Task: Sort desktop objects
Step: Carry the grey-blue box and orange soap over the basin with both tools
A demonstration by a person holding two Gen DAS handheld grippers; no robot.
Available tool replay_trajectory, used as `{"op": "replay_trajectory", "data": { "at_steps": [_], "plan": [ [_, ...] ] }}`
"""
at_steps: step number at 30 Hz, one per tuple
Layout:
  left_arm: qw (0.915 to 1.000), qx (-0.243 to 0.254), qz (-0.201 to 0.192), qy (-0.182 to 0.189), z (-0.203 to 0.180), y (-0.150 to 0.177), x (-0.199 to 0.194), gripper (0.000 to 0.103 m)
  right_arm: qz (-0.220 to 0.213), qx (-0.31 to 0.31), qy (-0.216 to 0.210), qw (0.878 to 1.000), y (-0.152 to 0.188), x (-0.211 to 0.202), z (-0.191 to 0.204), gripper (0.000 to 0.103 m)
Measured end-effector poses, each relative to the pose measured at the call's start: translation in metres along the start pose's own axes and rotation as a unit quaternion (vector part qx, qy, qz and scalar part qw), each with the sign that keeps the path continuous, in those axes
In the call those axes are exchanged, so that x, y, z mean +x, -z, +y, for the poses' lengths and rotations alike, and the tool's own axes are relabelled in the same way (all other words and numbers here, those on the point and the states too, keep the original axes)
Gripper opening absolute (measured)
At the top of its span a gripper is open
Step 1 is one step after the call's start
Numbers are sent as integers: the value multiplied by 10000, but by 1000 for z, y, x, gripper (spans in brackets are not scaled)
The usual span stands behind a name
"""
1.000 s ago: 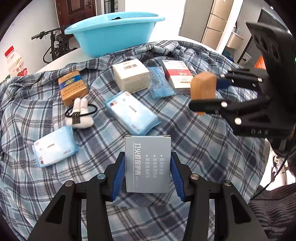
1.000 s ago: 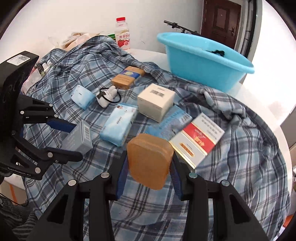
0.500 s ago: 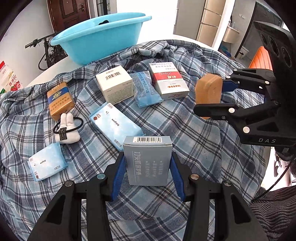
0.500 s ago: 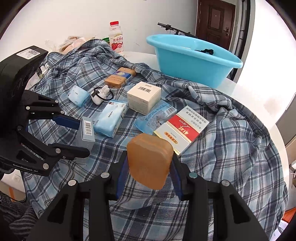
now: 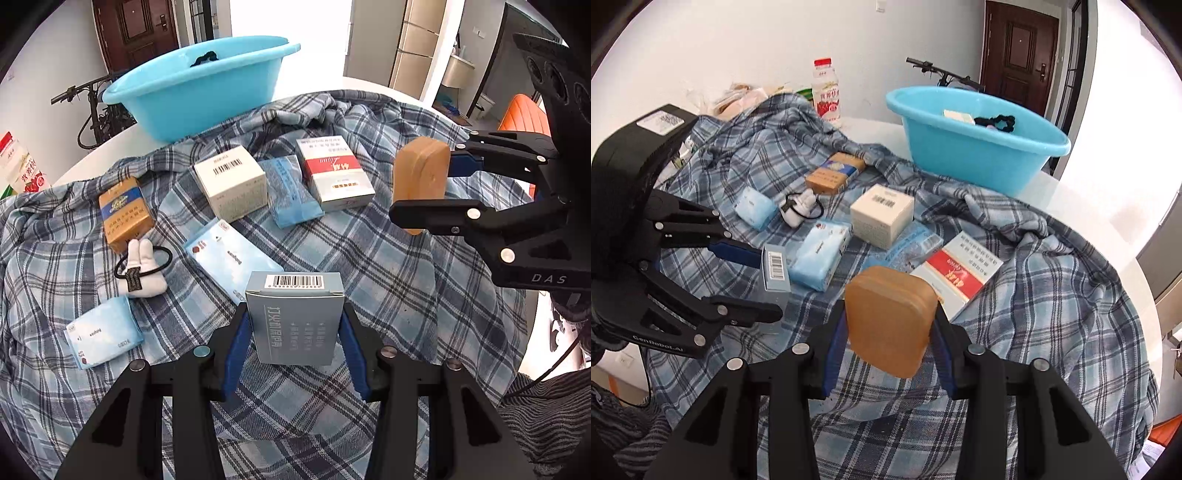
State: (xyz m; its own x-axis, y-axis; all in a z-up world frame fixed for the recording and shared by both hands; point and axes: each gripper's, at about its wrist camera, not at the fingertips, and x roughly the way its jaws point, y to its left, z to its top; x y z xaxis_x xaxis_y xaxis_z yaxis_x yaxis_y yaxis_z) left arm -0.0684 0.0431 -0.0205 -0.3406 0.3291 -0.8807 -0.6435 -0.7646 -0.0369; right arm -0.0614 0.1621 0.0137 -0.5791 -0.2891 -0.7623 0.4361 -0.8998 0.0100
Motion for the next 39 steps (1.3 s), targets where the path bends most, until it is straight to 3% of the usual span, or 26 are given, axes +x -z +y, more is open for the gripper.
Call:
{"op": "replay_trajectory", "data": {
  "at_steps": [11,25,33,39],
  "plan": [
    [9995,107,-280,84,-4,-18,-23,49,-304,27,7,9995,-14,-19,-4,41],
    [9955,133,-925,160,-13,-51,-52,49,-844,139,193,9961,-35,-54,-22,41],
    [9930,200,-1161,87,-13,-71,-69,49,-965,48,203,9951,-42,-65,-18,41],
    [9903,279,-1357,-92,-10,-92,-85,49,-1124,-5,192,9935,-69,-79,-28,41]
  ]
}}
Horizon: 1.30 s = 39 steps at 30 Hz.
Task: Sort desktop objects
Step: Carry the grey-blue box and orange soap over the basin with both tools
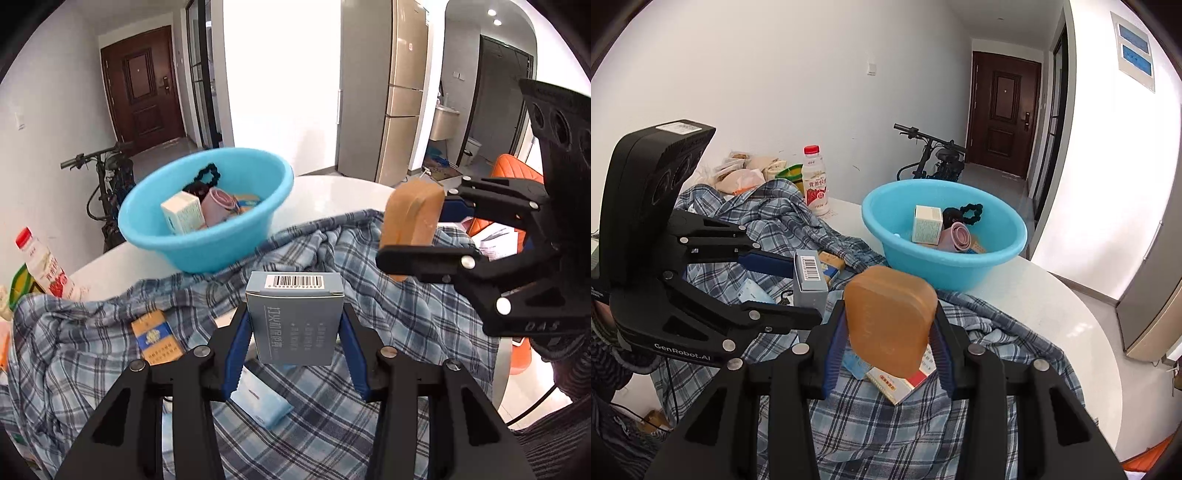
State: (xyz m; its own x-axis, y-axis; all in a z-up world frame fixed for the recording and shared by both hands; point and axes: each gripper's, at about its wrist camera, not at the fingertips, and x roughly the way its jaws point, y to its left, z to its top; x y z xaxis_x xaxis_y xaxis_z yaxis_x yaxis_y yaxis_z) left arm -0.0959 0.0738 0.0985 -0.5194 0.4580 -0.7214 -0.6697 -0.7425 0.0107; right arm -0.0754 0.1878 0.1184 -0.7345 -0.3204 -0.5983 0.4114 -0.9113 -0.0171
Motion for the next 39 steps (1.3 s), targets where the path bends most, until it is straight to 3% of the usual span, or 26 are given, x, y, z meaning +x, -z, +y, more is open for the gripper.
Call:
{"op": "replay_trajectory", "data": {
  "at_steps": [11,17,27,32,36,39],
  "plan": [
    [9995,36,-294,-114,18,-47,-10,49,-257,181,95,9995,-39,9,-25,41],
    [9986,9,-406,-326,31,-73,-8,49,-289,415,-81,9987,-56,17,-36,41],
    [9970,-317,-614,-361,59,-118,-8,49,-435,516,236,9974,-90,29,-56,41],
    [9958,-512,-576,-498,81,-140,3,49,-416,531,350,9971,-106,40,-64,41],
    [9929,-668,-496,-850,103,-153,16,49,-413,669,387,9962,-119,52,-77,41],
    [9924,-827,-412,-813,119,-161,26,49,-374,830,369,9952,-126,62,-89,41]
  ]
}}
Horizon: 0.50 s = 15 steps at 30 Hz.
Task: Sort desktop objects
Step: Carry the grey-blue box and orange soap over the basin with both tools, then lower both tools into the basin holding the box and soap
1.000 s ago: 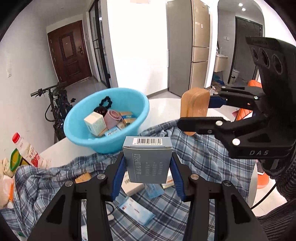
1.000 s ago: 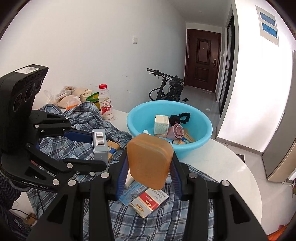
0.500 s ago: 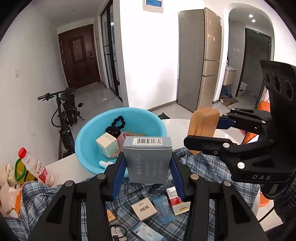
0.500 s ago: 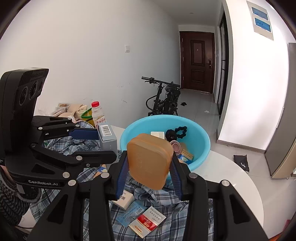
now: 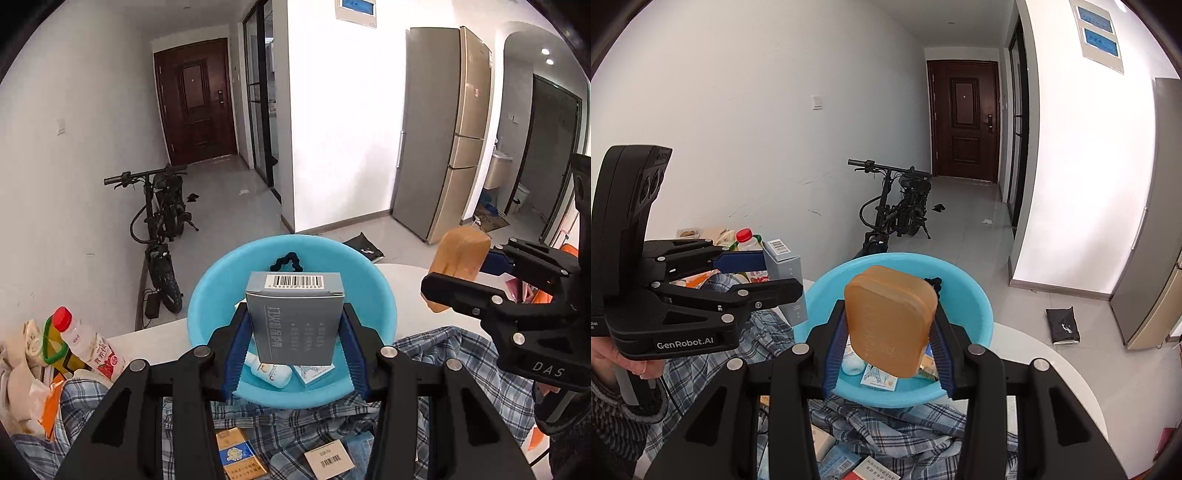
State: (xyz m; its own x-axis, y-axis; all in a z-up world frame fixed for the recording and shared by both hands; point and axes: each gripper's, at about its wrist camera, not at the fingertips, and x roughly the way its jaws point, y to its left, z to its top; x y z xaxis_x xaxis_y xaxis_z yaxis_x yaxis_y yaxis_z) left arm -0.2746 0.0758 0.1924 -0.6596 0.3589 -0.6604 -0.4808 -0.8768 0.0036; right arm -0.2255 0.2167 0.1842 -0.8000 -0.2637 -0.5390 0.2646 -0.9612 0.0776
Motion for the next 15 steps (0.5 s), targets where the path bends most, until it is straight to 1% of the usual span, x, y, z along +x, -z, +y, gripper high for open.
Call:
{"op": "replay_trajectory", "data": {
  "at_steps": [4,8,11,15],
  "plan": [
    [9998,-194,37,62,9,-15,18,49,12,130,235,9996,-6,18,-10,41],
    [9996,-289,41,4,14,-31,38,49,160,380,137,9991,-8,38,-20,41],
    [9992,-296,-15,-260,19,-41,51,49,225,470,203,9984,-11,49,-28,41],
    [9990,-414,40,-167,28,-49,68,49,325,636,215,9972,-18,67,-40,41]
  ]
}}
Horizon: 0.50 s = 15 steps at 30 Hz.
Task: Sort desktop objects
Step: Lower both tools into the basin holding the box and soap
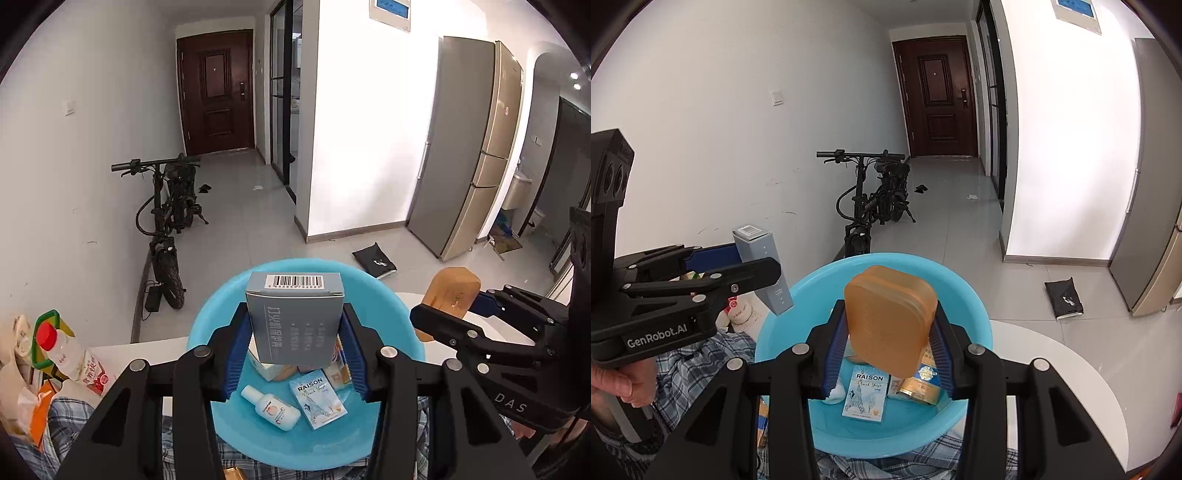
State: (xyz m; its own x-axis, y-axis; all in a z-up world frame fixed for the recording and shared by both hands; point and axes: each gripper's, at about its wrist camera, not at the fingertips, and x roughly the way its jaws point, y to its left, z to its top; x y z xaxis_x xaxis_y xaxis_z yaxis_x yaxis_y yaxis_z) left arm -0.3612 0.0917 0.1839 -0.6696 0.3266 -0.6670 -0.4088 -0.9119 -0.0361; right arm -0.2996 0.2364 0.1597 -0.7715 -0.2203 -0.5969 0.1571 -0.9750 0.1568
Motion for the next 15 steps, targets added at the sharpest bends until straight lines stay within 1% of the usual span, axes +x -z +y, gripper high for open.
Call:
{"op": "replay_trajectory", "data": {
  "at_steps": [4,6,10,12,15],
  "plan": [
    [10000,-44,51,29,5,-6,19,49,228,243,-130,9994,-9,22,-12,41],
    [9999,-96,104,56,8,-8,31,49,319,314,-122,9989,-11,33,-17,41],
    [9982,-446,309,271,18,-6,58,49,500,449,-89,9977,-10,52,-29,41],
    [9979,-465,368,242,19,-5,73,49,636,550,-149,9964,-8,61,-34,41],
    [9973,-507,485,231,21,-6,96,49,742,525,-64,9958,-4,73,-39,41]
  ]
}}
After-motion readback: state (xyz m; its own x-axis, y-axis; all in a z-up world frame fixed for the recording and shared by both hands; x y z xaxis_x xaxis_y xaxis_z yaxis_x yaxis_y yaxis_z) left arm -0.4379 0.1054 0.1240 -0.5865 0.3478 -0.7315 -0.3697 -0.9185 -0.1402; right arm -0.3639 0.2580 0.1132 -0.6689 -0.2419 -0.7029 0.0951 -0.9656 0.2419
